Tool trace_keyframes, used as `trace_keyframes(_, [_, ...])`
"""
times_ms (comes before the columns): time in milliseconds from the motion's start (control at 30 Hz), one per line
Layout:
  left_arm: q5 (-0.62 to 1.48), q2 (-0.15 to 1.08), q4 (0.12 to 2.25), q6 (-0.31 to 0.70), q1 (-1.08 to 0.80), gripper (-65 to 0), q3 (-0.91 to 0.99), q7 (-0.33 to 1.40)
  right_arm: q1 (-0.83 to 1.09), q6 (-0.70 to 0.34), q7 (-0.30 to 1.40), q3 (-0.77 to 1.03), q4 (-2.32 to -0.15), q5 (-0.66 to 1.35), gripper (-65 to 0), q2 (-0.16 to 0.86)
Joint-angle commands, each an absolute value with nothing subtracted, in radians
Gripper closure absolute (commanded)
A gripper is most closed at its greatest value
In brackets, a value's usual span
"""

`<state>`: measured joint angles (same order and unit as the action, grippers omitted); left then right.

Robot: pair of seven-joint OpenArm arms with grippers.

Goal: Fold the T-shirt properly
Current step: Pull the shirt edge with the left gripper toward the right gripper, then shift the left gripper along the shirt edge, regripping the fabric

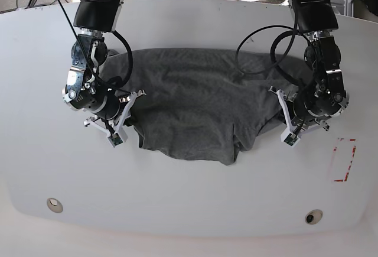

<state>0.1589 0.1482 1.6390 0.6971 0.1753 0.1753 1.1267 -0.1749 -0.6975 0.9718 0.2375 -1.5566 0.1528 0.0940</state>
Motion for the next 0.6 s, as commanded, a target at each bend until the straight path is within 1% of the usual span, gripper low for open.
trace_keyframes(0, [0.168, 0.165, 1.678, 0.698, 0.194, -5.1, 0.177, 1.107, -0.197, -0.698, 0.956, 0.240, -1.579, 0.161, -0.5, 0.102])
trace_keyframes(133, [0.168, 0.171, 1.705, 0.698, 0.183, -7.3, 0.174, 1.105, -0.197, -0.698, 0.955, 0.239, -1.580, 0.160, -0.4, 0.101])
trace_keyframes(333, [0.180, 0.186, 1.768, 0.698, 0.140, -15.5, 0.170, 1.090, -0.191, -0.698, 0.948, 0.242, -1.579, 0.163, -0.4, 0.097])
trace_keyframes(467, [0.187, 0.196, 1.789, 0.698, 0.130, -22.9, 0.167, 1.082, -0.190, -0.698, 0.947, 0.243, -1.580, 0.162, -0.5, 0.095])
trace_keyframes(533, [0.207, 0.216, 1.815, 0.698, 0.122, -31.1, 0.167, 1.080, -0.194, -0.698, 0.949, 0.242, -1.574, 0.162, -0.6, 0.097])
trace_keyframes(567, [0.211, 0.220, 1.817, 0.698, 0.121, -32.7, 0.167, 1.079, -0.194, -0.698, 0.949, 0.242, -1.575, 0.162, -0.6, 0.097])
